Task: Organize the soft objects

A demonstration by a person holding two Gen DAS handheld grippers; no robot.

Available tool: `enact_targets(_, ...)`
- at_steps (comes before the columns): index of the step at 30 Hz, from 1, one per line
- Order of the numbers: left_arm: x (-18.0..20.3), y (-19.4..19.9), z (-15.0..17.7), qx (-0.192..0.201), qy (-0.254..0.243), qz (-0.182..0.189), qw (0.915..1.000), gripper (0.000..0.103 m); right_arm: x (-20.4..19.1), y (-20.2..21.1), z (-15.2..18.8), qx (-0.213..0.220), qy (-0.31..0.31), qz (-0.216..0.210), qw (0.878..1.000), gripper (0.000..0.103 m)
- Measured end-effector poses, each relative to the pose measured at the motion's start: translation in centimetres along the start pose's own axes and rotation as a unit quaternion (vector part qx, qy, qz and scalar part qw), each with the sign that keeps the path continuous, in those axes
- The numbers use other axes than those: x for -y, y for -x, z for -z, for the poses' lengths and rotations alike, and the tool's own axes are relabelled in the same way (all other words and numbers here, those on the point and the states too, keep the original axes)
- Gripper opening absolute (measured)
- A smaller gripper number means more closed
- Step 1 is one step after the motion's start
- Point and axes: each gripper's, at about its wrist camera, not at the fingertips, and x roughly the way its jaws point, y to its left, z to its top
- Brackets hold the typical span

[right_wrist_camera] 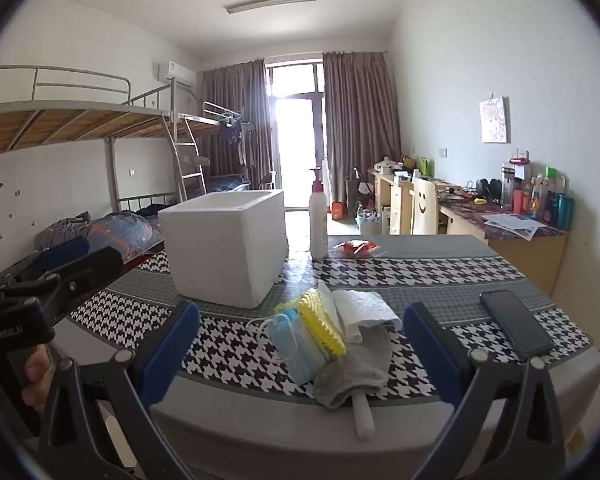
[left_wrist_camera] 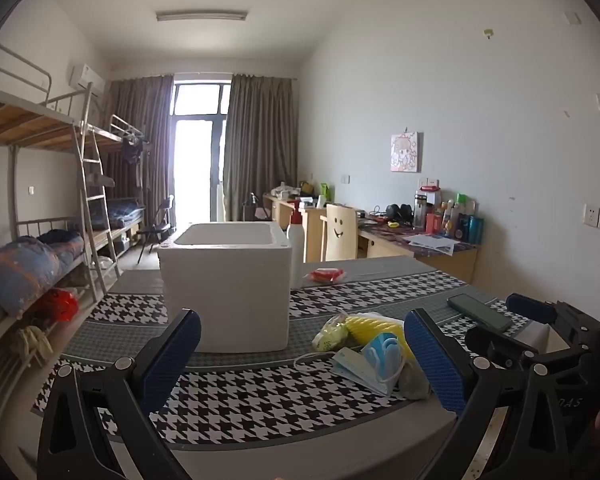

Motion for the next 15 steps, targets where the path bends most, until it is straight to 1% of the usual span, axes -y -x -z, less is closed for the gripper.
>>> enact_targets(4,0.0,0.1,0.1,-0.003,0.001,-0.009,1.0,0.102,0.1,0.1,0.0,0.0,-0.004,-0.001,1.0,0.103)
enact_targets(8,-0.2,0.5,-0.2,-0.008,0.002,0.002,1.0,0.102,0.1,-0.2,0.0,0.003,-0.003,-0.001,1.0,0.103)
enact_targets(11,-0.2,0.6,-0.4,-0.006,-0.002,-0.004,1.0,0.102,0.4,0.1,-0.1,0.006,-0.003,-0.002,1.0,0.103)
enact_targets(15,-0.1,-0.4,-0.1,-0.014,0.003,-0.018,0.9997,0.102,0.3,0.3,-0.2,0.006,-0.003,-0.001,1.0,0.103)
